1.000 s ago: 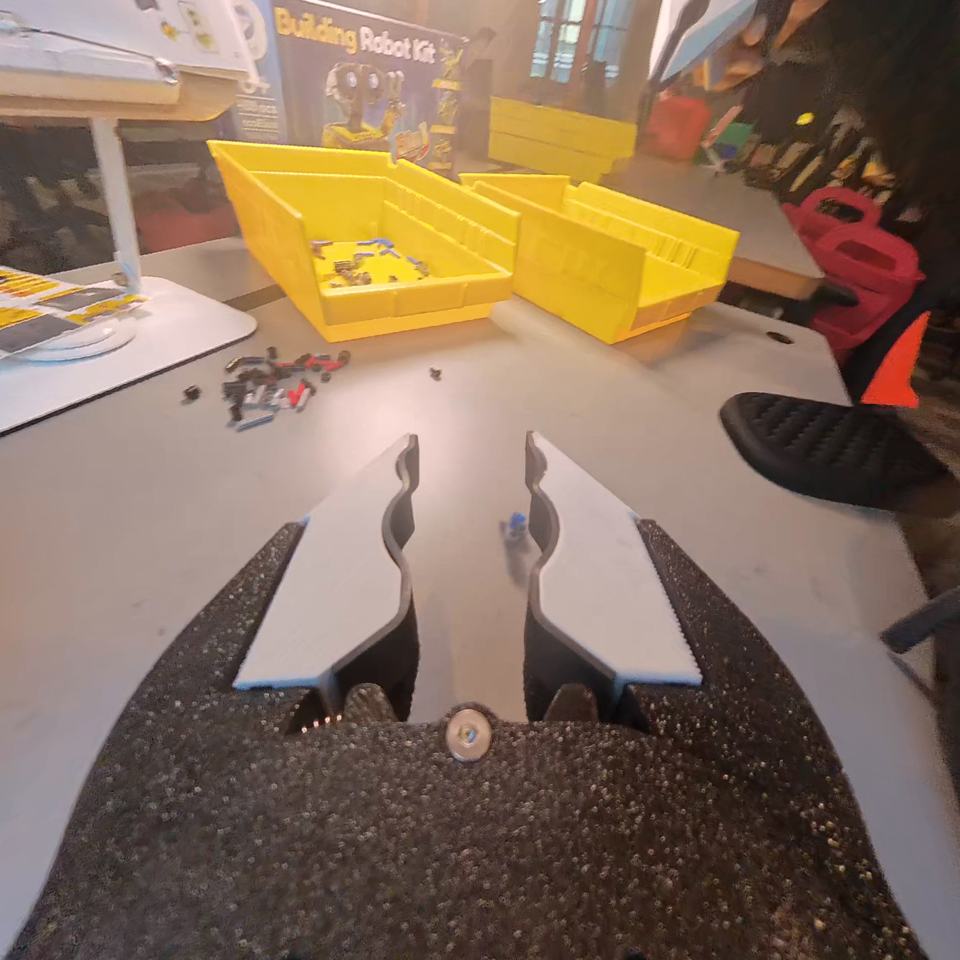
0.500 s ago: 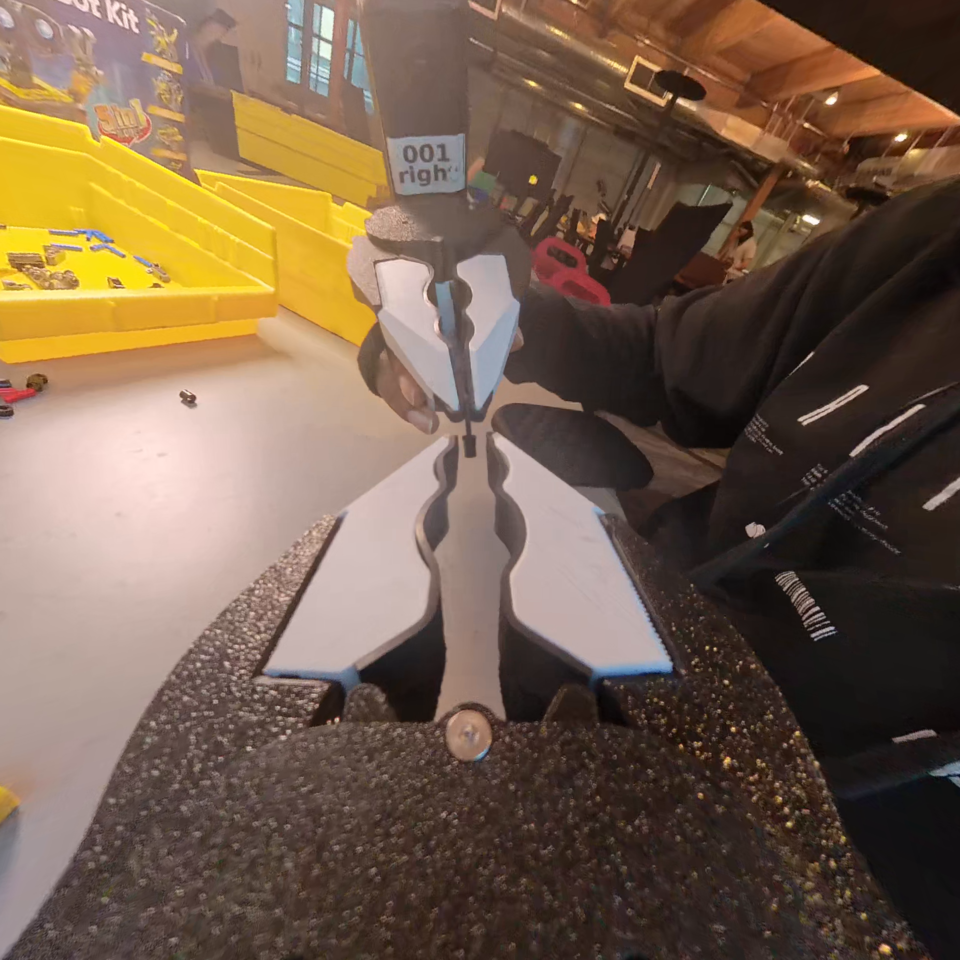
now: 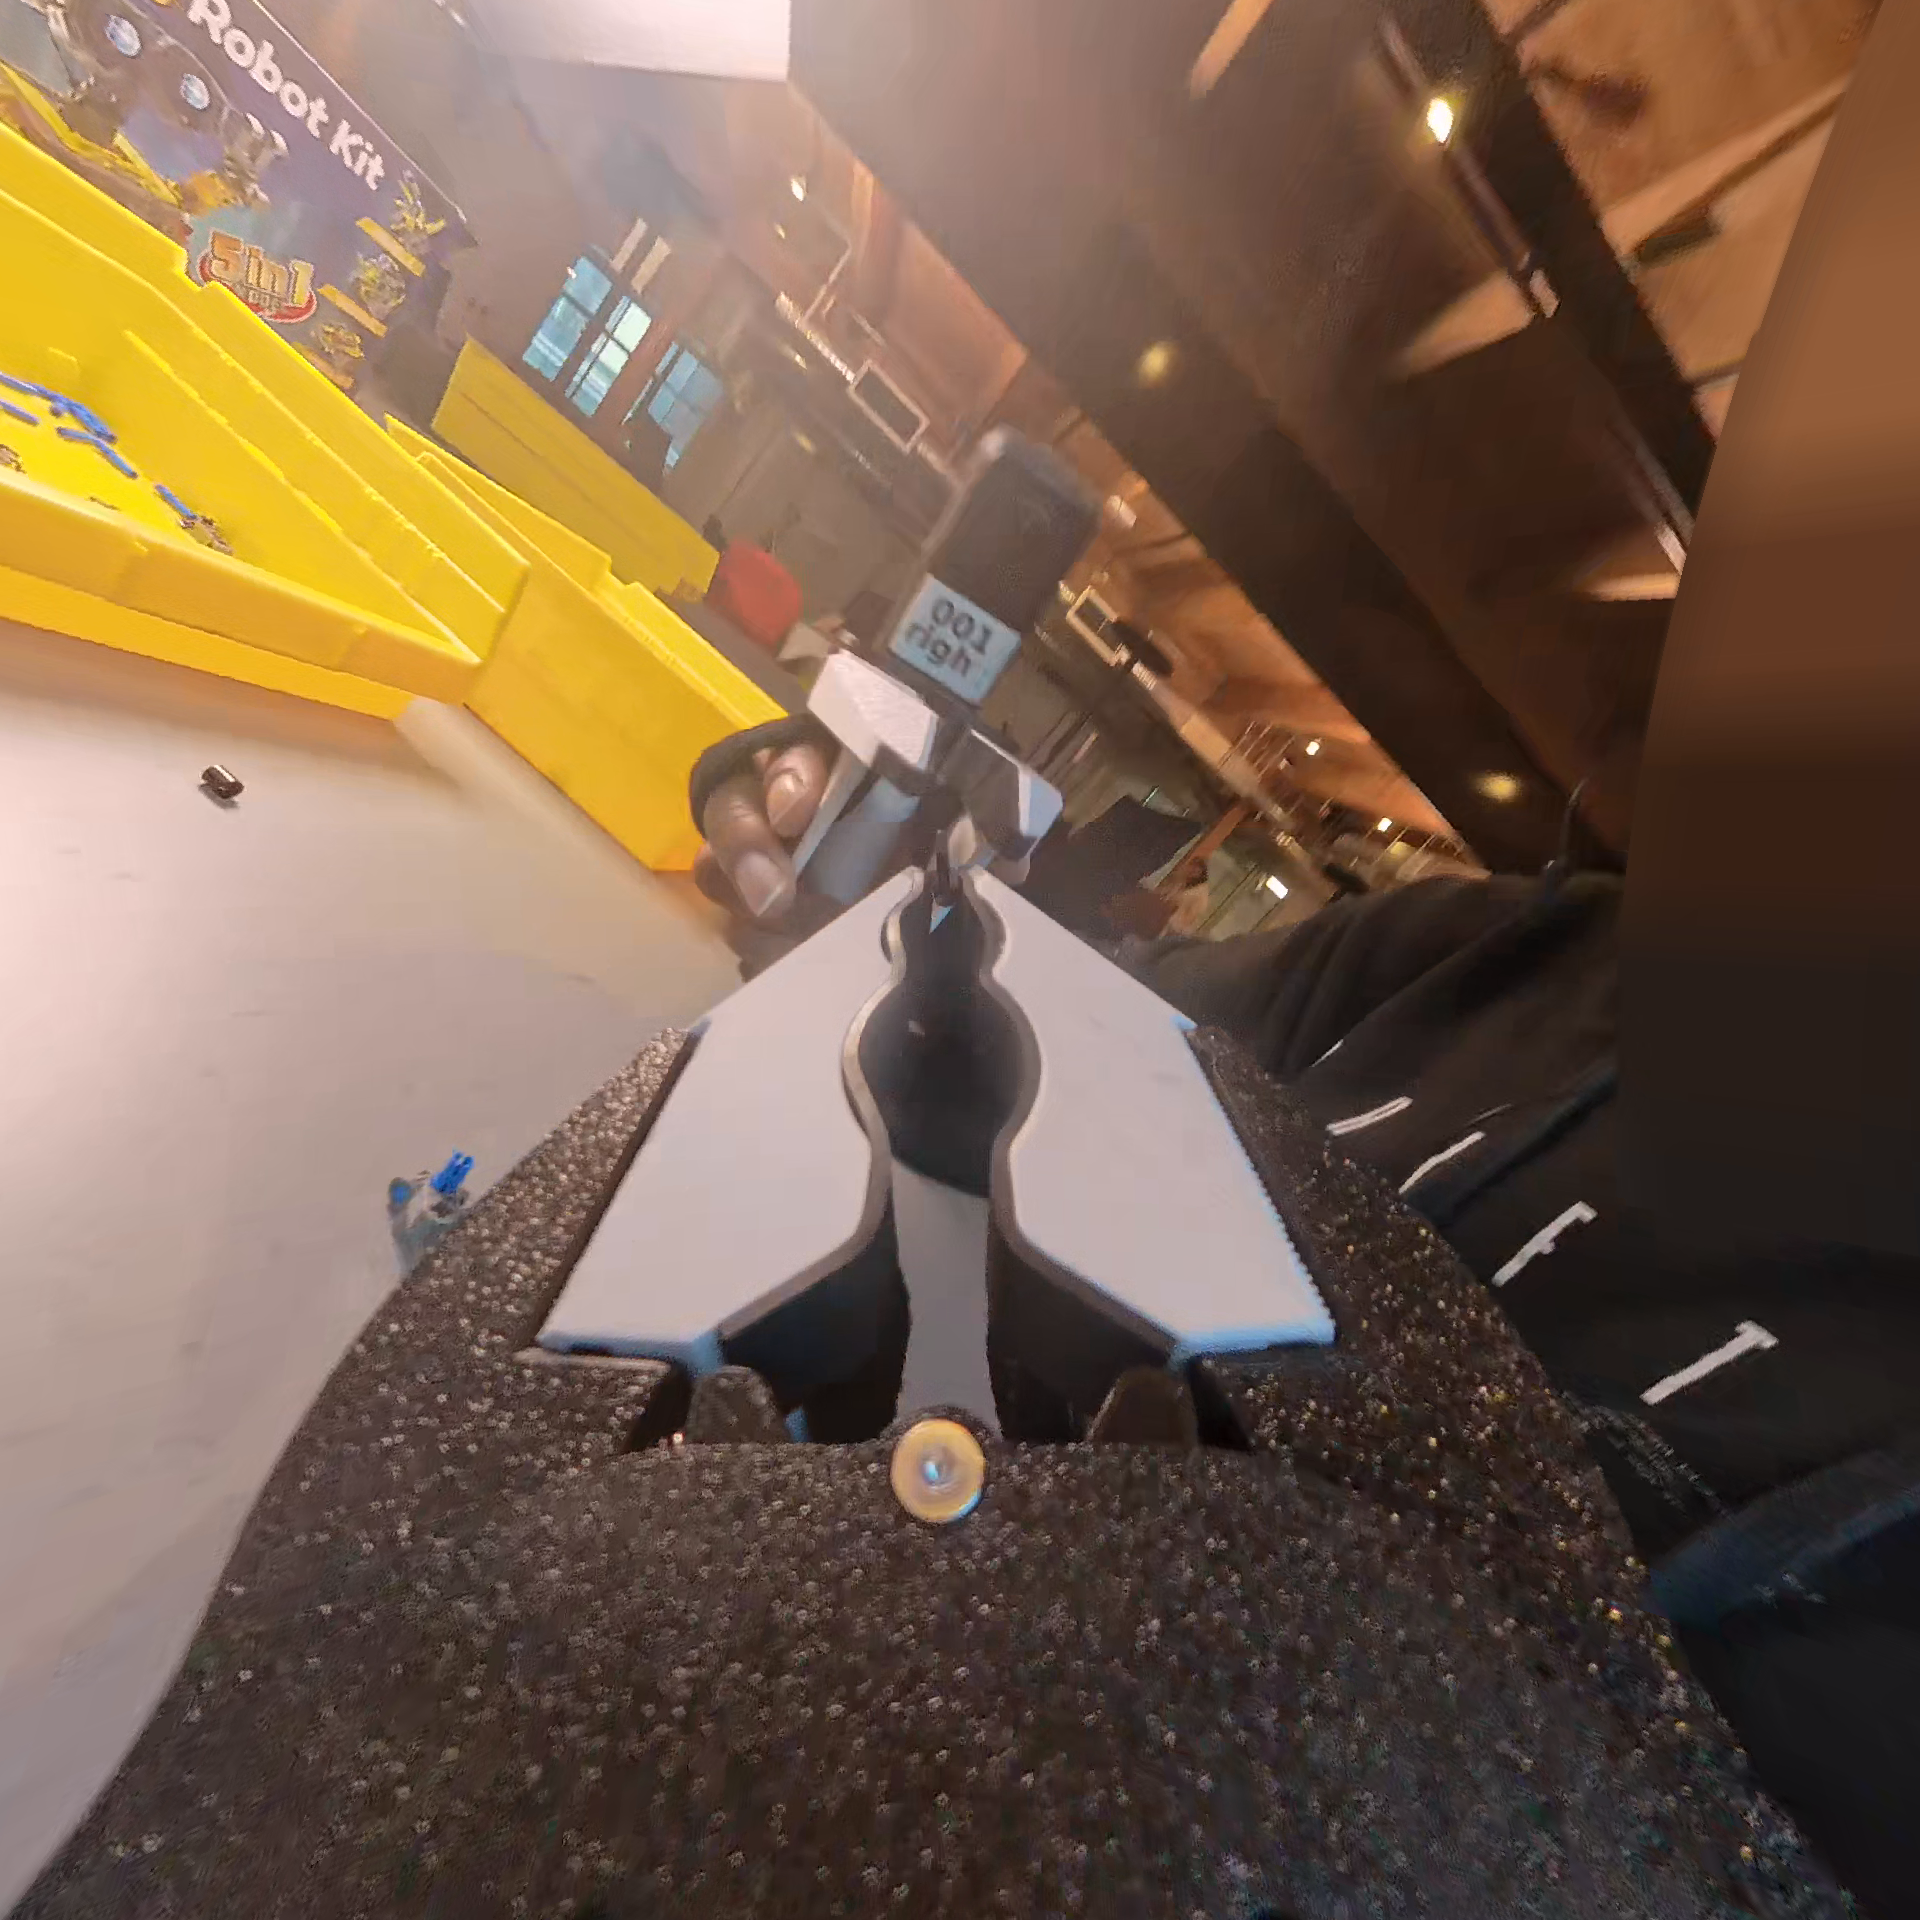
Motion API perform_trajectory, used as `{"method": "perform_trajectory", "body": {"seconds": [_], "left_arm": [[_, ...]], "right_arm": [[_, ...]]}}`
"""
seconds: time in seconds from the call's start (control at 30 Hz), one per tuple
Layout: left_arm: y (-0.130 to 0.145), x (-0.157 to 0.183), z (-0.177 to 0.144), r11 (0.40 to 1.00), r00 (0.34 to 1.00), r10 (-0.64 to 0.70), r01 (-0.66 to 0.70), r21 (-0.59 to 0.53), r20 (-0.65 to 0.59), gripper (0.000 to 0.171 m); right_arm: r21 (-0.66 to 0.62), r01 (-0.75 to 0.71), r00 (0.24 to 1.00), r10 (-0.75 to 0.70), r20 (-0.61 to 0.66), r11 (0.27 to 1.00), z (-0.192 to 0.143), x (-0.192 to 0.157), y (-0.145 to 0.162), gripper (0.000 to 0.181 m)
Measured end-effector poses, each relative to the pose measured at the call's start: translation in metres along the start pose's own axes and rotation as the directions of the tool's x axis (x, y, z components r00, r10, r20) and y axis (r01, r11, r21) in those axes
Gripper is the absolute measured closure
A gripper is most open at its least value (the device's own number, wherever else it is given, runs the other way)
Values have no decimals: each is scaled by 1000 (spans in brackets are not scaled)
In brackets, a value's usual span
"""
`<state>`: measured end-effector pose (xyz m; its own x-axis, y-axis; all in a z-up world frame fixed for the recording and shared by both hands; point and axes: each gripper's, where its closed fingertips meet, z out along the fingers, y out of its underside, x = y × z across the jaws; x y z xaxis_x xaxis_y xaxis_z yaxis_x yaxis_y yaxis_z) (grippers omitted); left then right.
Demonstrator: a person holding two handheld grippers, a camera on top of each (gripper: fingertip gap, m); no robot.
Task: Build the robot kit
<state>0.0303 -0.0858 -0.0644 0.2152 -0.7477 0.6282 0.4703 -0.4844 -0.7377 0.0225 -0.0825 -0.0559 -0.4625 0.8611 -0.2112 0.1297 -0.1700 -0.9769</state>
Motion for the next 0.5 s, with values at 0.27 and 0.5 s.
{"method": "perform_trajectory", "body": {"seconds": [0.27,0.5], "left_arm": [[-14,3,1,957,963,-231,251,148,-139,168],[-12,7,3,945,950,-266,291,151,-164,168]], "right_arm": [[-165,588,732,-608,-309,792,0,0,-4,164],[-265,702,585,-747,-315,661,6,-1,-2,175]]}}
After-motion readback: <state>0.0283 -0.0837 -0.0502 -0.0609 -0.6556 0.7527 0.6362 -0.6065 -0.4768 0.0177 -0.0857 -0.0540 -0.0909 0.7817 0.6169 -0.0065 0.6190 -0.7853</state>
